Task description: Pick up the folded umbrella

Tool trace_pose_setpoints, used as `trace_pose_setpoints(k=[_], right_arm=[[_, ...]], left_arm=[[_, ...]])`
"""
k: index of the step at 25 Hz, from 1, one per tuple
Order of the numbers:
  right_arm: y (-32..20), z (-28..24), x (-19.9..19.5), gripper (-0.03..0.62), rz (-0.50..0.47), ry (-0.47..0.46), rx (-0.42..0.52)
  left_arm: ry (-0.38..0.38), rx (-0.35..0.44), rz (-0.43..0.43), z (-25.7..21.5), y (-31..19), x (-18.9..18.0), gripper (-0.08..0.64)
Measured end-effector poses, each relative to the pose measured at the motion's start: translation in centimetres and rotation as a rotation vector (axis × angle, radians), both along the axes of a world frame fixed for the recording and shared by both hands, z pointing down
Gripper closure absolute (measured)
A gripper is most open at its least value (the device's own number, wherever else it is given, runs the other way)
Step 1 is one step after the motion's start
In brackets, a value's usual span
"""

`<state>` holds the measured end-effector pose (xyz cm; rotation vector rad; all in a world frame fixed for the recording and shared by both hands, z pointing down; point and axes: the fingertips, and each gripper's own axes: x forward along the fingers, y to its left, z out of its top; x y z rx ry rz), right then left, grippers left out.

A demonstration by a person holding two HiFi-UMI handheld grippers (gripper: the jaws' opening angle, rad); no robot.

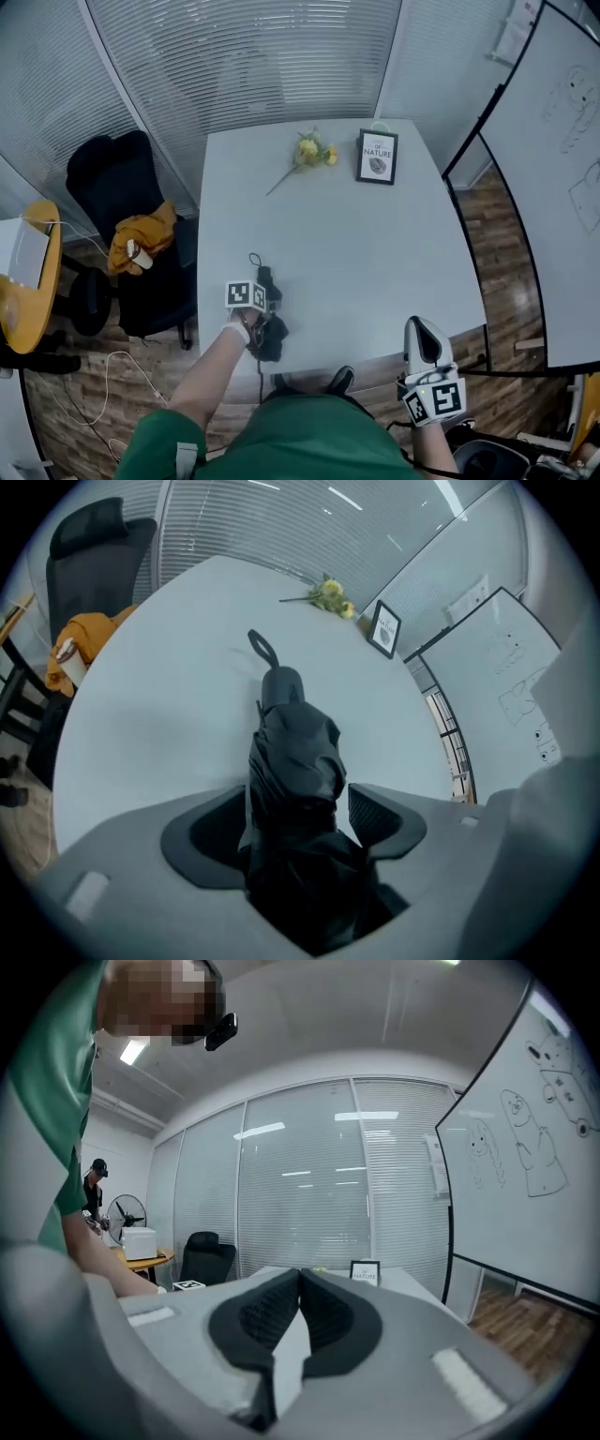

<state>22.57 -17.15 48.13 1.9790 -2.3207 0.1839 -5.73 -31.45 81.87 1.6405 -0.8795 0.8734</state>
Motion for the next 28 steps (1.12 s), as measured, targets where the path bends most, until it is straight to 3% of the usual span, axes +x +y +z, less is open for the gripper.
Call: trace_pose_setpoints(k=[5, 13, 19, 28], right_arm=[[1.3, 1.3, 4.6, 0.589, 0.072, -0.041, -0.023], [1.0, 3.1, 6.0, 0.589, 0.09, -0.077, -0.035], [-0.3, 2.0, 4.7, 0.589, 0.047, -0.053, -0.018], [-2.3, 0.1, 2.8, 0.589, 0.006, -0.045, 0.013]], left_arm=[[-0.118, 0.024, 0.024, 1.2, 0.3, 0.2, 0.224], [-0.116, 0.016, 0.02, 1.2, 0.2, 0.5, 0.264], [-0.054, 0.037, 0.011, 0.6, 0.7, 0.6, 0.272], [0.079, 0.145, -0.033, -1.9, 1.0, -0.2, 0.275]])
